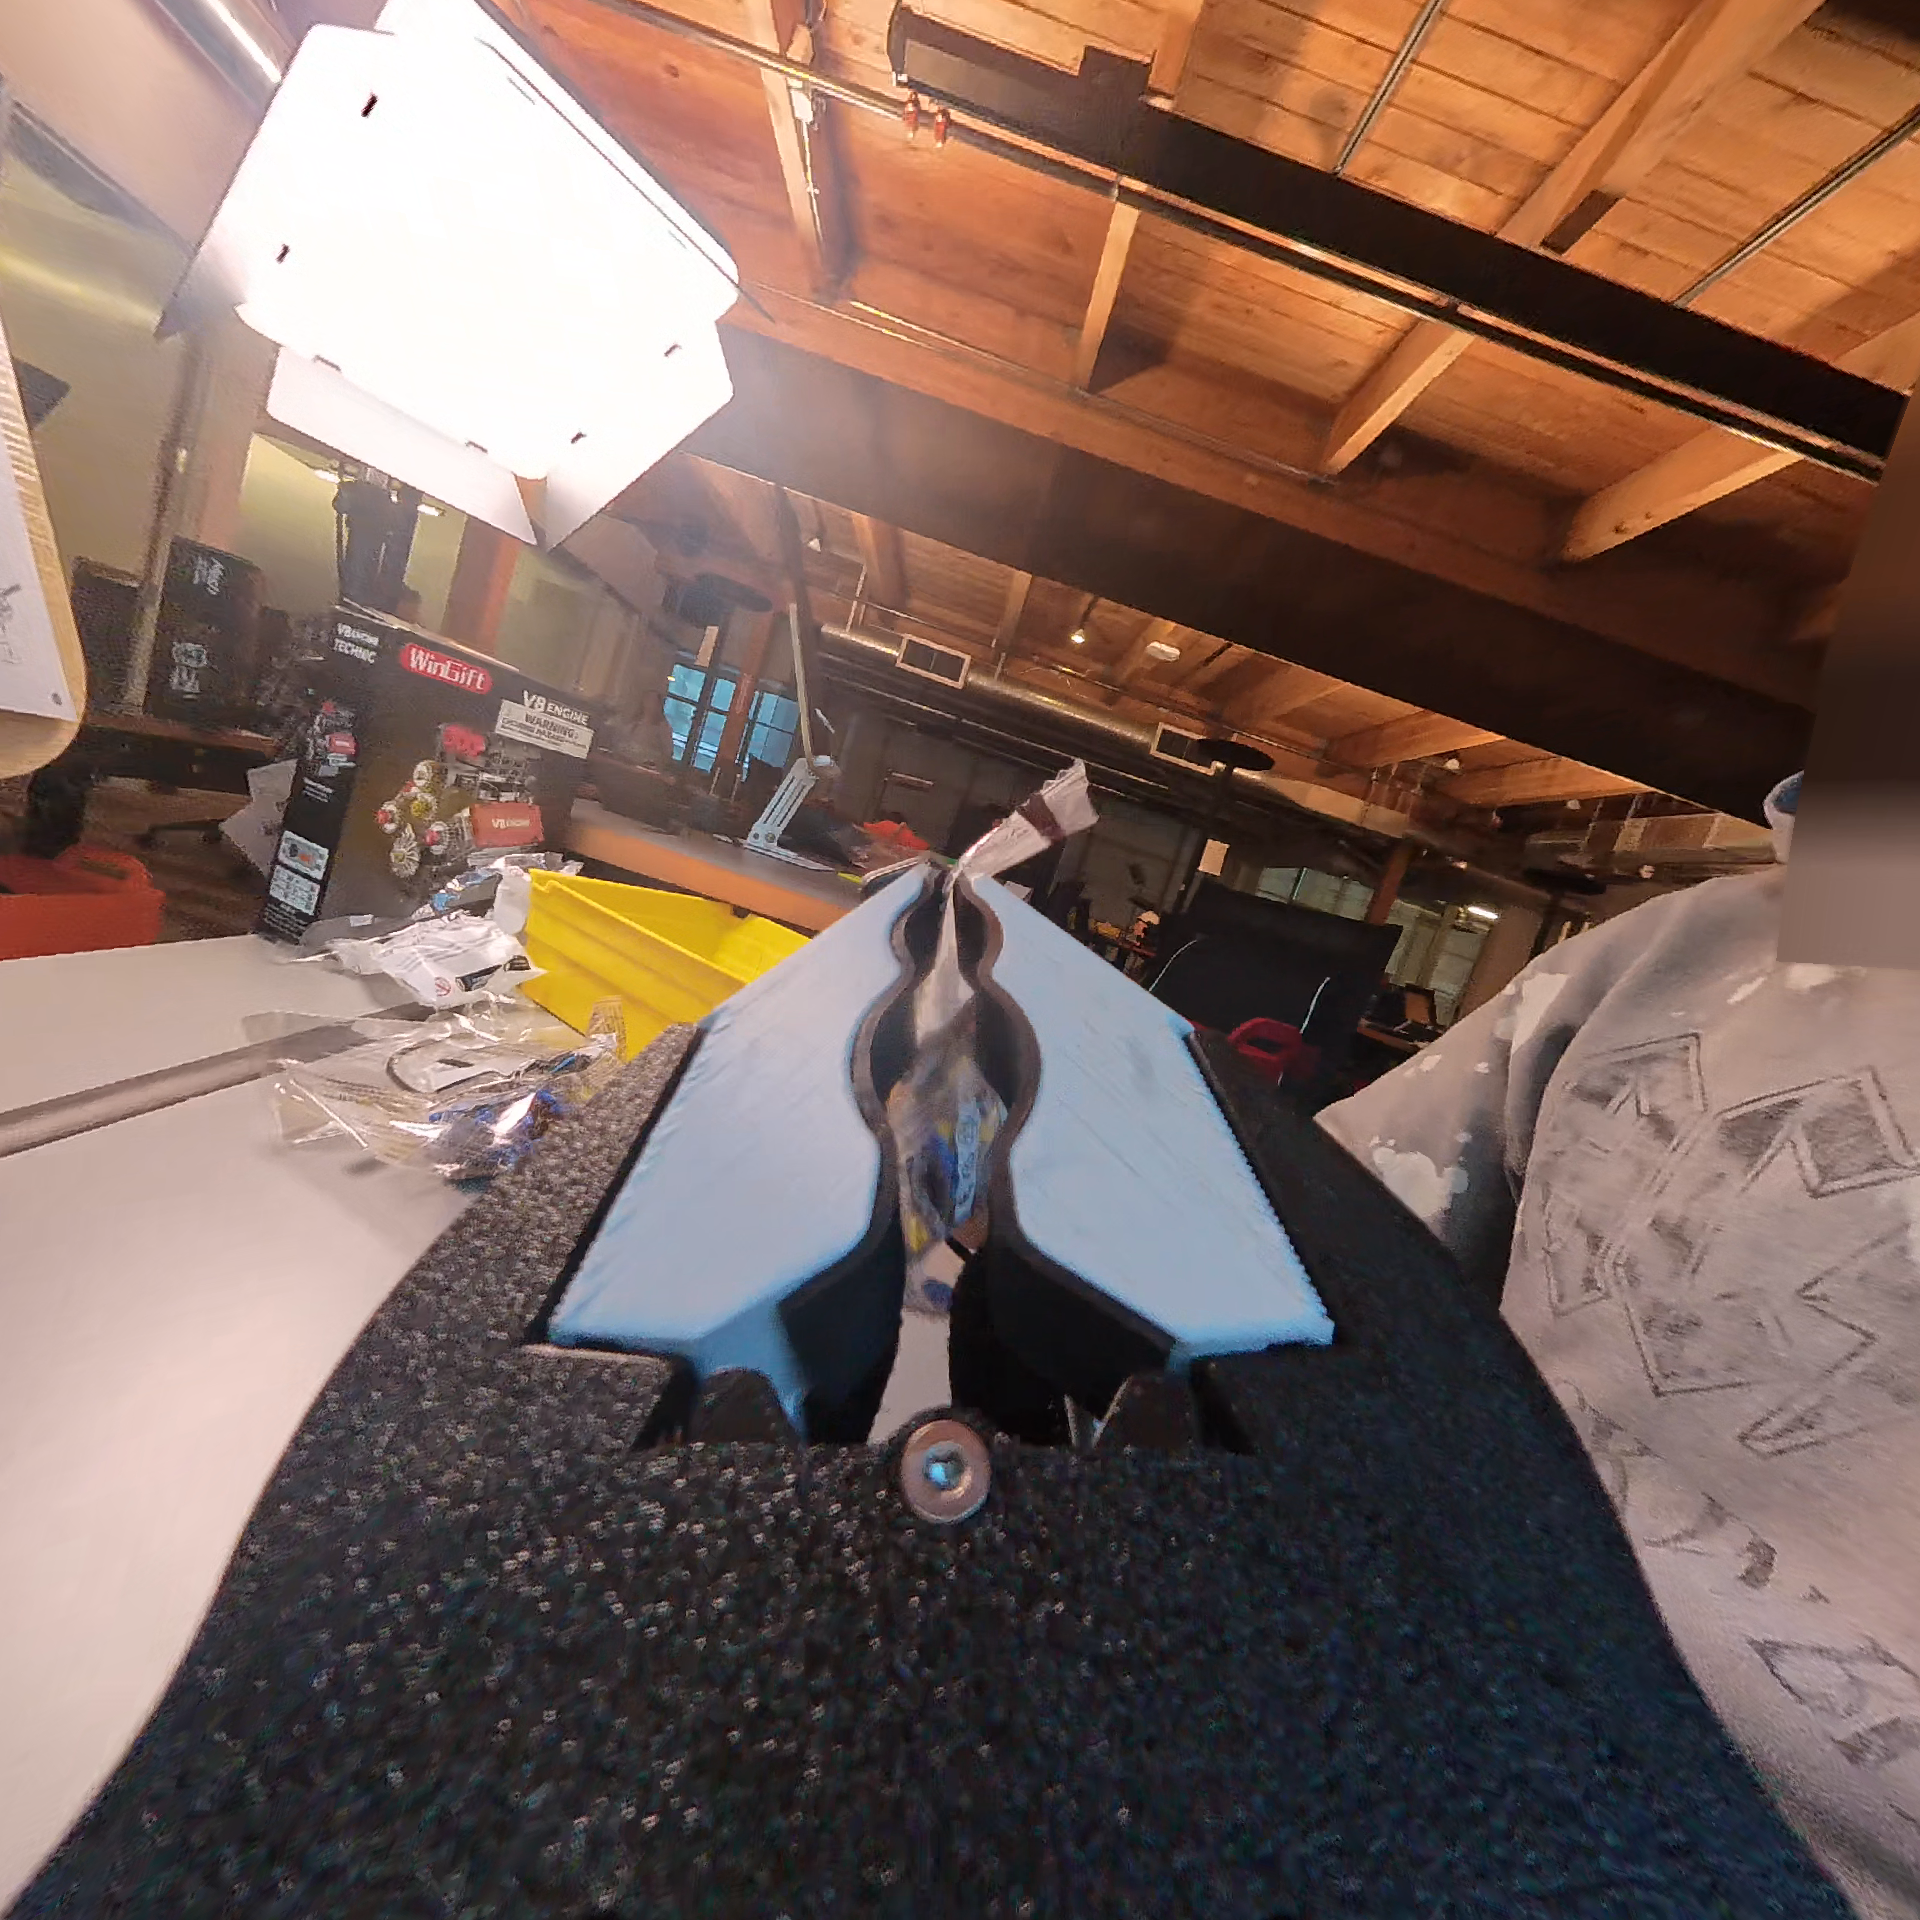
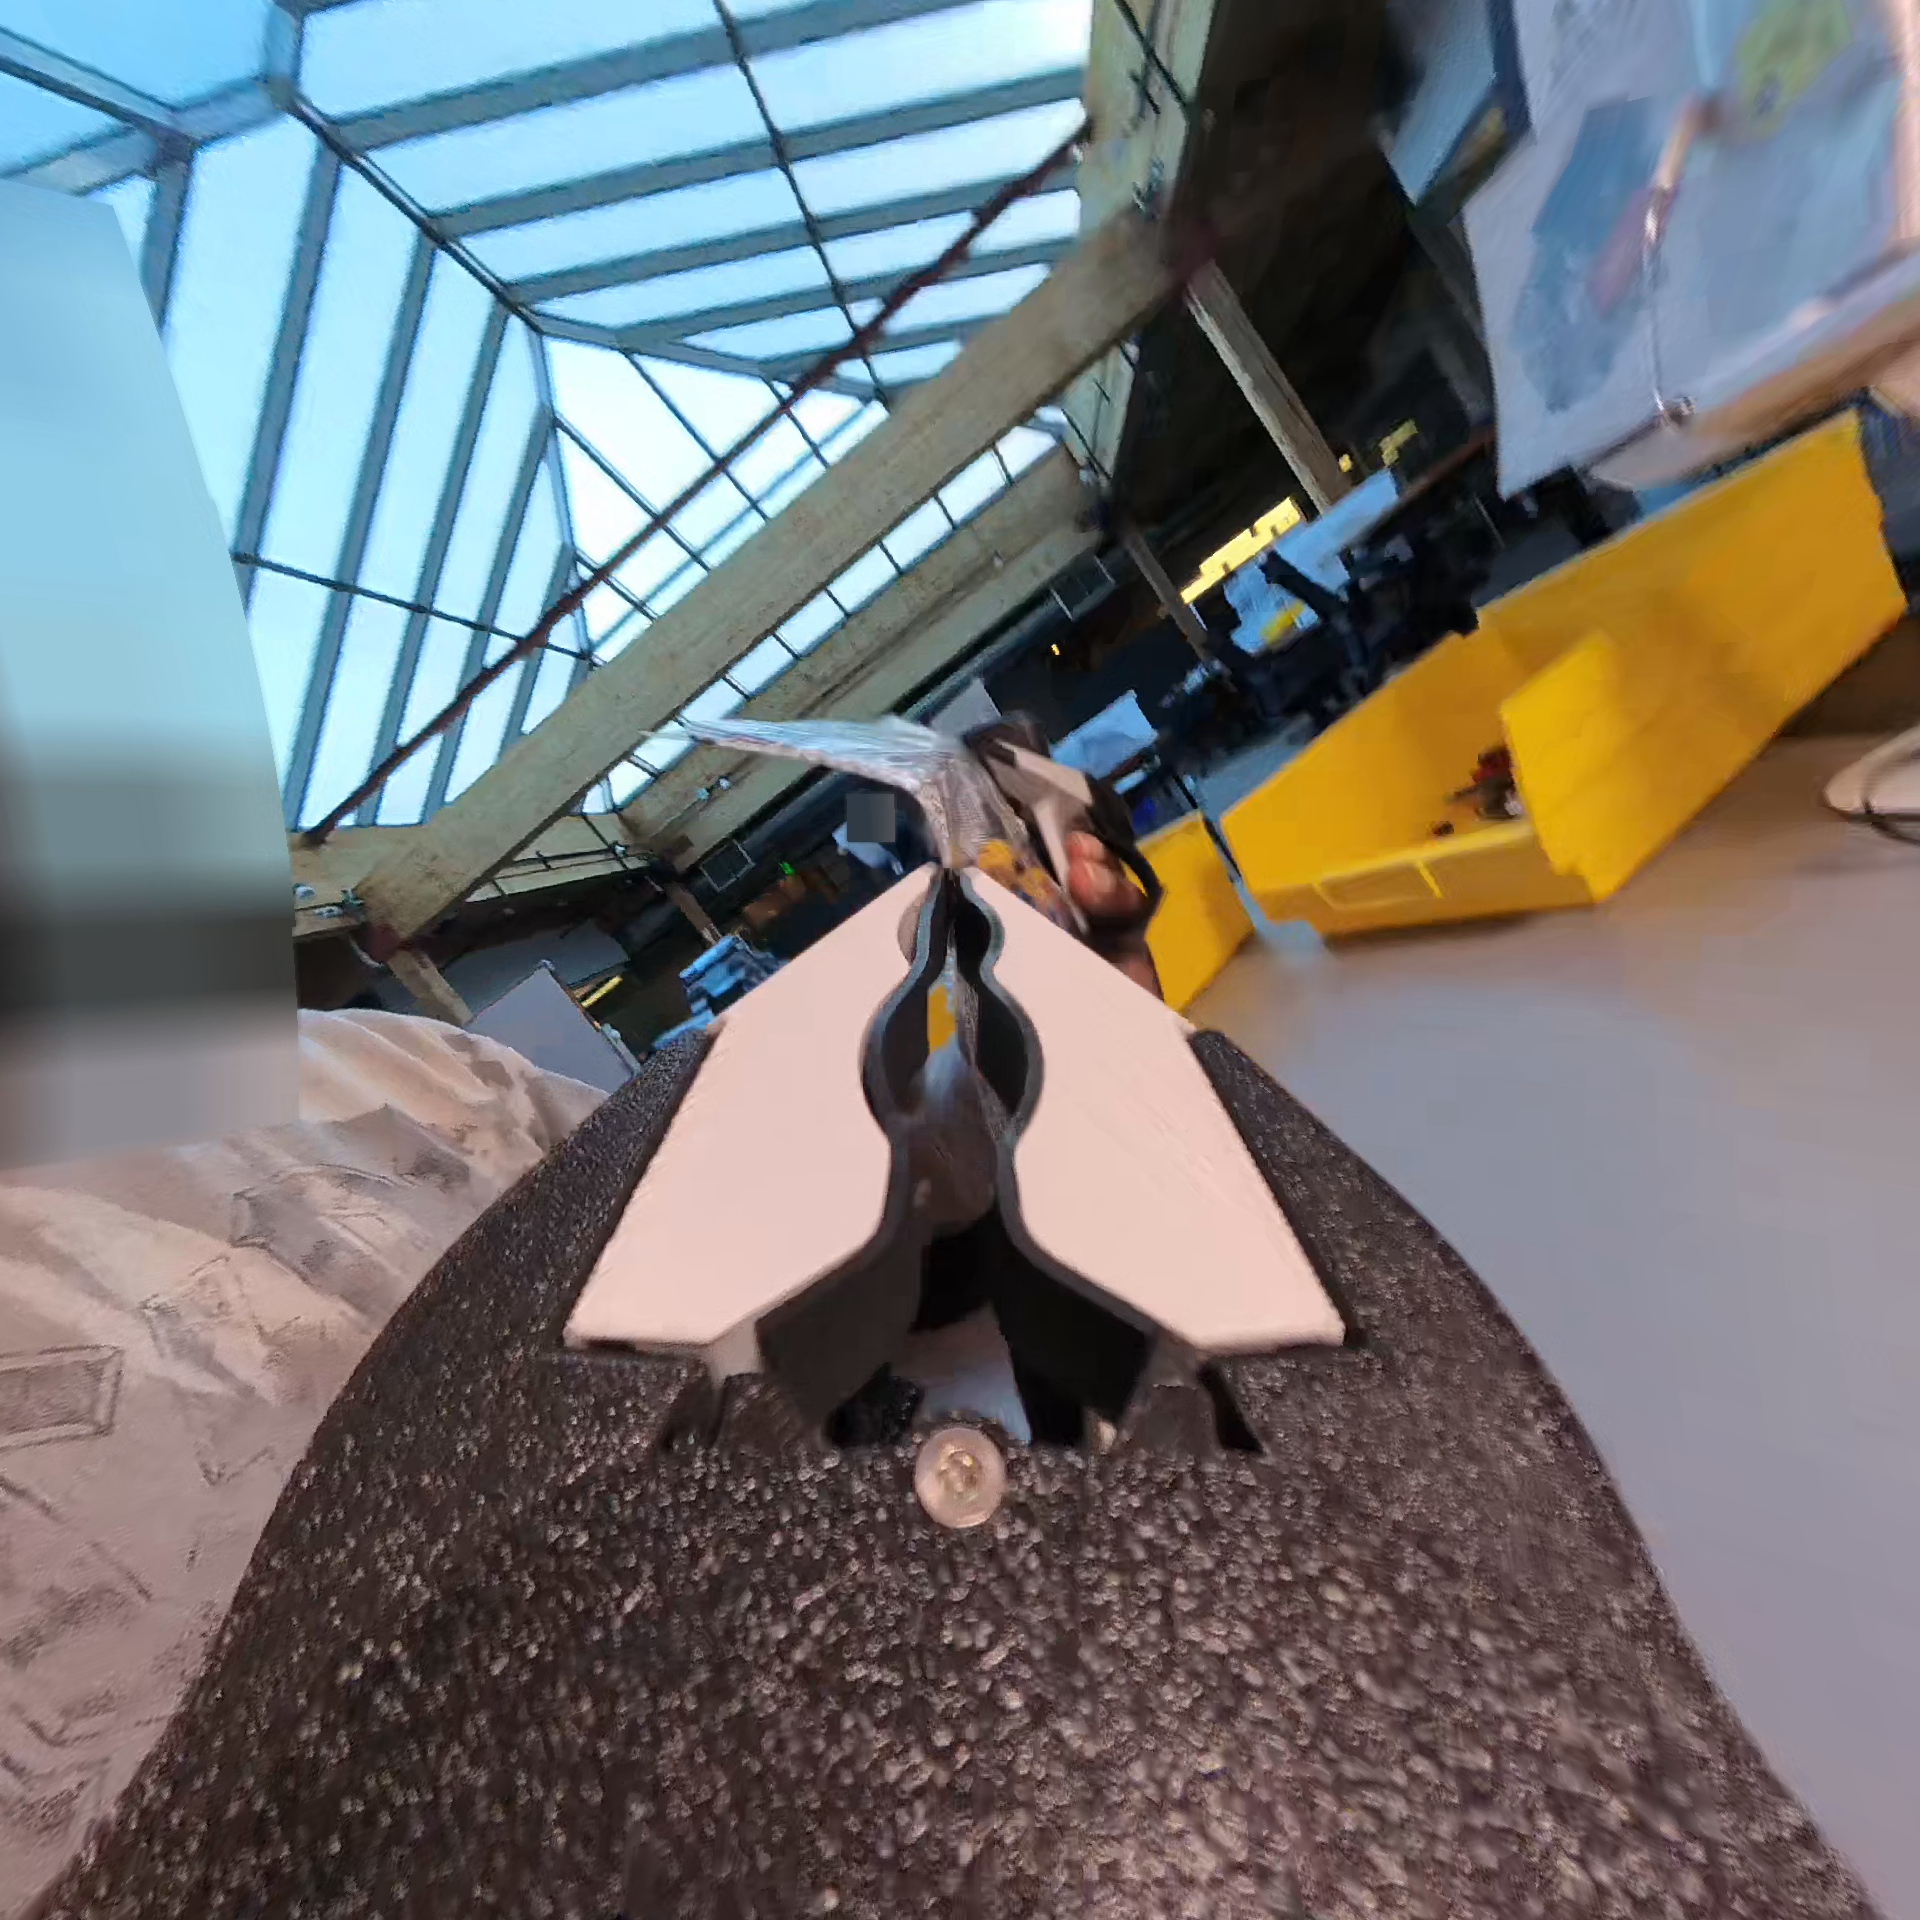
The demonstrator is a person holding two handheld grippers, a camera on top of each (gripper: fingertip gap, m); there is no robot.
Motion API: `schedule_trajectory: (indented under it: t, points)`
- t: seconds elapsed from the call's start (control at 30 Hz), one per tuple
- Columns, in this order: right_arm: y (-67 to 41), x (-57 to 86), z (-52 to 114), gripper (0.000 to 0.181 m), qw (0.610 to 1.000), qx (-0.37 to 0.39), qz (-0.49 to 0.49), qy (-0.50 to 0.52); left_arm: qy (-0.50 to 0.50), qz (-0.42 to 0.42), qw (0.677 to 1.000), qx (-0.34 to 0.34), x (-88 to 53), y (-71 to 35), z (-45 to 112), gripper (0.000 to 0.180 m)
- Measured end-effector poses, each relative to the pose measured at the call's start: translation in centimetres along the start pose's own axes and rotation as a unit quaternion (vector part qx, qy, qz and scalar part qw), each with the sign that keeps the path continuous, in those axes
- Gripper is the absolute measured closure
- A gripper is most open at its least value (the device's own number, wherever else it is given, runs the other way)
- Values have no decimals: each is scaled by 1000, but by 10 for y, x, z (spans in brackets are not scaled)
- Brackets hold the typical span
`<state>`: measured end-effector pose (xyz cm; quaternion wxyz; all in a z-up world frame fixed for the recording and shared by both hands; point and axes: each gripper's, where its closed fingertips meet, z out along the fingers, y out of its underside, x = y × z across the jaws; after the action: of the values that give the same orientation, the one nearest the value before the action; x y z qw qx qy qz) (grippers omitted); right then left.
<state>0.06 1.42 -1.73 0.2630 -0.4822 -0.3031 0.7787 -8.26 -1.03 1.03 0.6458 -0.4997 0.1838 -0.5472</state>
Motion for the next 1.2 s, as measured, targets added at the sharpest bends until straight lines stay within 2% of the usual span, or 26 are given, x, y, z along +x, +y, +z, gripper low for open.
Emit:
schedule_trajectory:
  t: [0.13,0.2,0.23,0.3,0.33,0.37,0.47,0.53,0.57,0.6,0.63,0.67,0.77,0.83,0.87,0.97,1.03,1.13,1.2]
  points:
    - [52,30,1,181,991,-119,46,43,-31,-5,999,-43,-8,12,-8,180]
    - [76,44,-3,179,978,-191,5,81,-59,-22,993,-97,-17,26,-10,180]
    - [80,52,-7,172,969,-221,-42,108,-73,-34,989,-120,-22,32,-13,180]
    - [70,56,-9,131,949,-241,-151,139,-88,-66,982,-155,-28,43,-17,180]
    - [60,49,-8,118,940,-239,-201,139,-88,-88,977,-172,-29,49,-19,180]
    - [50,42,-5,114,930,-235,-244,142,-90,-105,974,-180,-32,54,-20,180]
    - [42,28,6,121,899,-254,-324,149,-46,-162,966,-196,-20,59,-13,180]
    - [55,31,13,123,877,-292,-351,153,-20,-159,960,-228,-7,66,-5,180]
    - [60,33,16,141,865,-303,-367,158,-12,-152,958,-243,0,69,0,180]
    - [64,29,19,169,861,-307,-377,147,-4,-141,955,-260,8,72,3,180]
    - [68,22,22,181,867,-306,-371,129,5,-127,953,-275,16,72,5,180]
    - [71,12,25,181,884,-307,-337,107,10,-113,952,-283,23,69,5,180]
    - [80,-38,37,181,952,-279,-124,-19,38,-74,952,-294,45,57,1,180]
    - [96,-43,37,181,958,-281,-19,-59,48,-60,944,-320,51,66,-3,180]
    - [109,-29,32,181,953,-301,3,-43,30,-56,936,-345,44,80,-7,180]
    - [146,16,4,181,929,-369,30,28,9,-105,916,-387,24,124,-19,180]
    - [153,31,-11,181,918,-392,14,58,-6,-141,908,-395,12,144,-21,180]
    - [145,31,-20,160,907,-411,-63,65,0,-121,895,-429,13,161,-22,180]
    - [129,27,-20,156,912,-394,-100,56,14,-121,895,-429,16,164,-18,180]
